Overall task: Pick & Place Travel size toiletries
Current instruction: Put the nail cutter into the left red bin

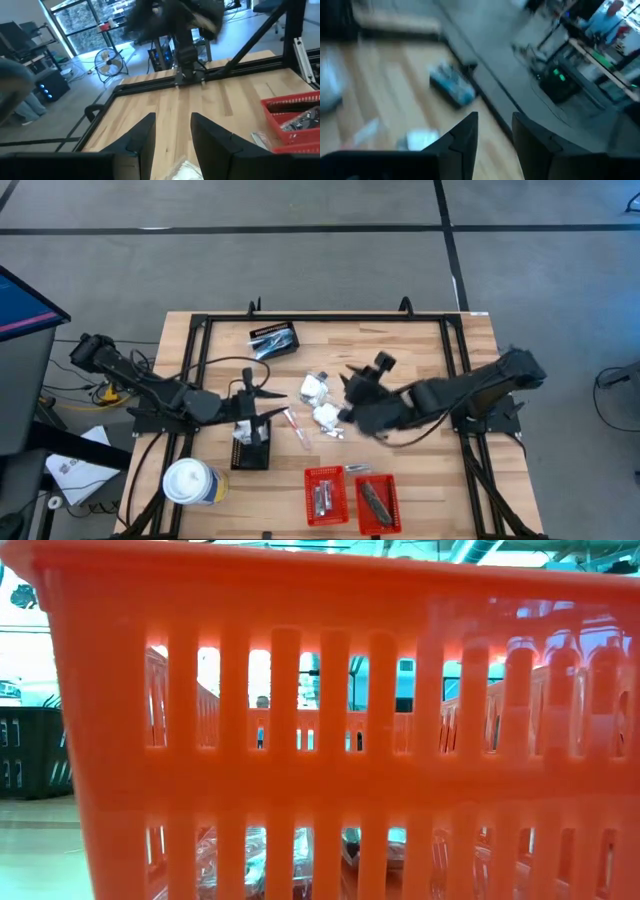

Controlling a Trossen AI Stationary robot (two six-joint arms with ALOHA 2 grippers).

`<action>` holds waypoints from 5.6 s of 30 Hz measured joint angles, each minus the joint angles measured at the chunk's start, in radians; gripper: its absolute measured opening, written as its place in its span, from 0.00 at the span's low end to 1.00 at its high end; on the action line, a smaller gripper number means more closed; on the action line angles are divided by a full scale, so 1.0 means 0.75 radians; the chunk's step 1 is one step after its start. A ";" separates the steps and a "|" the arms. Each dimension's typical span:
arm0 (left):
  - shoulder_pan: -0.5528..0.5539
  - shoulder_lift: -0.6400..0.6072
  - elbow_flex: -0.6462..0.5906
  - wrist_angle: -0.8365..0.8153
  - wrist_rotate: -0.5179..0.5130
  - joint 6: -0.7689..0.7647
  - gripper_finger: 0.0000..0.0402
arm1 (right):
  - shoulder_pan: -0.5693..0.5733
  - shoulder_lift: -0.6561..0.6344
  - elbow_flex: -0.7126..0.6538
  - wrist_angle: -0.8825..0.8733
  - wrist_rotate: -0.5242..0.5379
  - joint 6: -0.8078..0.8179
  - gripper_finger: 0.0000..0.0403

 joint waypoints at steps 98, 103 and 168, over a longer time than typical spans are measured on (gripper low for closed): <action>0.472 1.119 0.436 -0.353 1.130 -0.251 0.29 | -0.338 -0.522 -0.821 1.441 -1.190 -0.084 0.28; 0.526 1.118 0.399 -0.334 1.106 -0.252 0.29 | -0.338 -0.522 -0.822 1.439 -1.190 -0.082 0.28; 0.420 1.284 0.399 0.211 0.934 0.240 0.37 | -0.337 -0.521 -0.822 1.446 -1.190 -0.082 0.28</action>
